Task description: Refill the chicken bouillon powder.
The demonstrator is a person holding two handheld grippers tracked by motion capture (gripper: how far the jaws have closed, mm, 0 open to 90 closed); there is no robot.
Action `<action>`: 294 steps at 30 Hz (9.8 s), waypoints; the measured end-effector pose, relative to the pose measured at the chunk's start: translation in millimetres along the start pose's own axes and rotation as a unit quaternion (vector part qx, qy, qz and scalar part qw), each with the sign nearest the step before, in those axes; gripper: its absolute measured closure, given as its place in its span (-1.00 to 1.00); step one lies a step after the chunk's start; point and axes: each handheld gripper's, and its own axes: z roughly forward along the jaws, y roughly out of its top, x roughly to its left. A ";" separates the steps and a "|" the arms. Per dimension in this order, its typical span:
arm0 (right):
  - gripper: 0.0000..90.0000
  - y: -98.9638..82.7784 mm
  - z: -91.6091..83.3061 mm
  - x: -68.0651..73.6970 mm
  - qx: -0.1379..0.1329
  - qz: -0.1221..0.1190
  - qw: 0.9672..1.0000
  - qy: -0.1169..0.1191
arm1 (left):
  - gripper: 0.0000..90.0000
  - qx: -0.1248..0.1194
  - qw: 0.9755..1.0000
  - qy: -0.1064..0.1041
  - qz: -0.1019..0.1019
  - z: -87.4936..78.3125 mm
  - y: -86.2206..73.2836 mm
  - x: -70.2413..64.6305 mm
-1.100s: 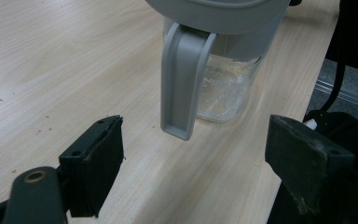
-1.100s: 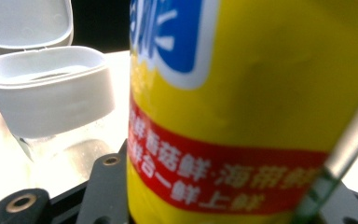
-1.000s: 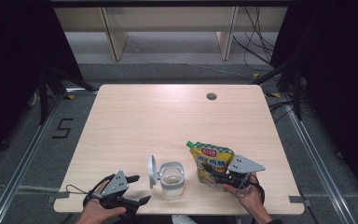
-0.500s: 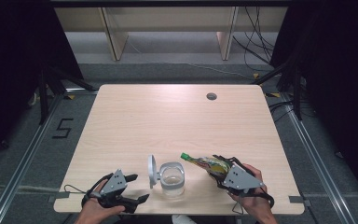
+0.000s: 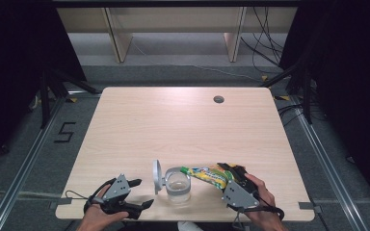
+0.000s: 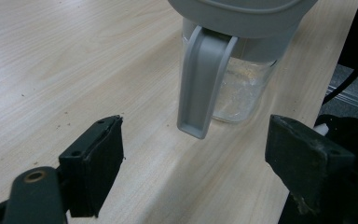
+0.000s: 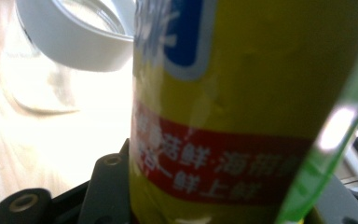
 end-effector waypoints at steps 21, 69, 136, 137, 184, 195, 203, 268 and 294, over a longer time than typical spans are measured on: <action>0.20 13.5 0.1 16.3 0.058 -0.167 0.982 -0.066 | -0.58 0.007 1.000 0.000 -0.015 -0.5 -0.4 -1.6; 0.24 34.6 -0.1 37.7 0.100 -0.443 0.877 -0.160 | -0.58 0.006 1.000 -0.001 -0.019 2.9 -1.7 -2.3; 0.32 58.9 2.6 23.4 0.135 -0.590 0.787 -0.118 | -0.58 0.009 1.000 0.002 -0.018 0.2 -1.5 -1.1; 0.32 58.7 1.9 23.5 0.136 -0.592 0.785 -0.122 | -0.58 0.010 1.000 0.004 -0.015 -0.5 -1.2 -0.5; 0.34 58.8 -3.0 21.7 0.133 -0.596 0.782 -0.126 | -0.59 0.004 1.000 0.002 -0.003 -0.4 -0.8 1.7; 0.36 60.2 -3.3 23.1 0.131 -0.599 0.780 -0.124 | -0.59 0.003 1.000 0.007 -0.020 -0.7 -1.3 -0.3; 0.36 60.7 -2.3 23.1 0.124 -0.607 0.775 -0.125 | -0.59 0.005 1.000 0.005 -0.015 -1.2 -1.0 0.6; 0.39 61.9 -5.7 24.4 0.134 -0.611 0.770 -0.128 | -0.59 0.005 1.000 0.006 -0.011 -1.6 -0.8 1.5; 0.40 63.5 -9.1 21.0 0.138 -0.630 0.754 -0.127 | -0.59 0.006 1.000 0.005 -0.004 -2.1 -0.5 2.9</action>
